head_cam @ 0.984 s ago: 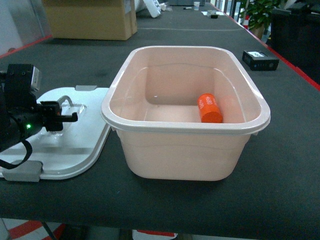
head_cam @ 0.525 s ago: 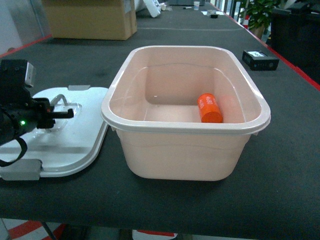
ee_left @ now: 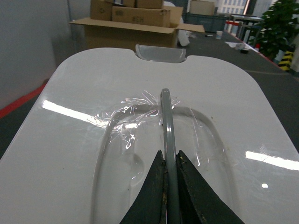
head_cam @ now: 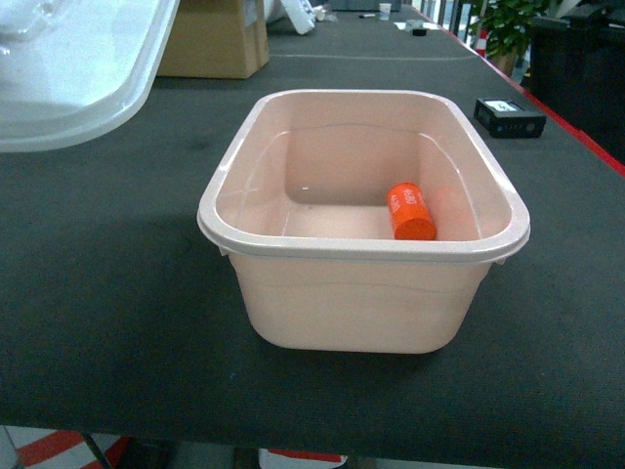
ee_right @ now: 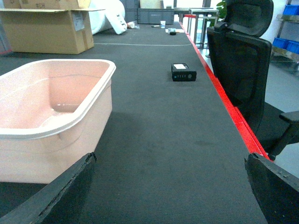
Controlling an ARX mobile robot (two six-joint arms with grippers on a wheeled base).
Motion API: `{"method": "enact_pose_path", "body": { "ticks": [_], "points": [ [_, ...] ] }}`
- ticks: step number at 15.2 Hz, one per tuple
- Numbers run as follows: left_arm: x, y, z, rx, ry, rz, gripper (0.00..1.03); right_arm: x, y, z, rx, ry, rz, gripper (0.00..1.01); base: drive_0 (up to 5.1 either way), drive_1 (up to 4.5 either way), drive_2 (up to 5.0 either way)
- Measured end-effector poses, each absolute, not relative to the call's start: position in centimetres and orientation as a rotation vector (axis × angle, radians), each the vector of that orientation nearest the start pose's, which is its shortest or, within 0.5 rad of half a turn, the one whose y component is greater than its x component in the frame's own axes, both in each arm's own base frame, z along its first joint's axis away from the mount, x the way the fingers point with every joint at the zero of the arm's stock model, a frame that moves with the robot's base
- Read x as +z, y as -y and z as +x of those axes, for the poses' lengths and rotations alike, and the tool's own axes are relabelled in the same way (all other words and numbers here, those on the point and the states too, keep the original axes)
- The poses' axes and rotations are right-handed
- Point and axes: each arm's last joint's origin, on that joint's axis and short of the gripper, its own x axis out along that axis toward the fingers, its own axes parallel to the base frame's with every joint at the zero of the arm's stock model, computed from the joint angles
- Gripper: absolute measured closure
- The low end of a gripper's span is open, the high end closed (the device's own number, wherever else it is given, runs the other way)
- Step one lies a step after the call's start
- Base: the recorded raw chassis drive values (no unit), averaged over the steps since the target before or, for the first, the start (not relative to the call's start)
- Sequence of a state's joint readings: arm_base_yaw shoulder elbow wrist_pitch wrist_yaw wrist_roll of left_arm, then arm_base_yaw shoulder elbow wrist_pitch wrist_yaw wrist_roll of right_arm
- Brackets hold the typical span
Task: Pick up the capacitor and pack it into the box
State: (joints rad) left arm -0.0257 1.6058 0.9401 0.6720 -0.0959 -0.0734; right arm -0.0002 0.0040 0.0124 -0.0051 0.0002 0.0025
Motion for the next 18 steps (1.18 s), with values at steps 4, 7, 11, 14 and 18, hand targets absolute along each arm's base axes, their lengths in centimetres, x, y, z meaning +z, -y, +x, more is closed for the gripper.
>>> {"method": "enact_pose_path", "body": {
  "ticks": [4,7,11,14,18],
  "points": [
    [27.9,7.2,33.3,-0.037,0.030,-0.081,1.01,16.7,0.0,9.7,0.000,0.003,0.002,0.03,0.0,0.00,0.0],
    [26.5,16.0,33.1,-0.056,-0.036,-0.058,1.01,16.7,0.0,9.7,0.000,0.003,0.002,0.03,0.0,0.00,0.0],
    [25.3,24.7,33.6,-0.049,-0.083,-0.068,1.01,16.7,0.0,9.7,-0.001,0.003,0.002,0.03,0.0,0.00,0.0],
    [23.9,26.2,34.9,-0.008,-0.139,-0.060,1.01,16.7,0.0,9.7,-0.001,0.003,0.002,0.03,0.0,0.00,0.0],
    [23.0,27.1,36.0,0.009,-0.177,-0.044,1.01,16.7,0.0,9.7,0.000,0.003,0.002,0.03,0.0,0.00,0.0]
  ]
}}
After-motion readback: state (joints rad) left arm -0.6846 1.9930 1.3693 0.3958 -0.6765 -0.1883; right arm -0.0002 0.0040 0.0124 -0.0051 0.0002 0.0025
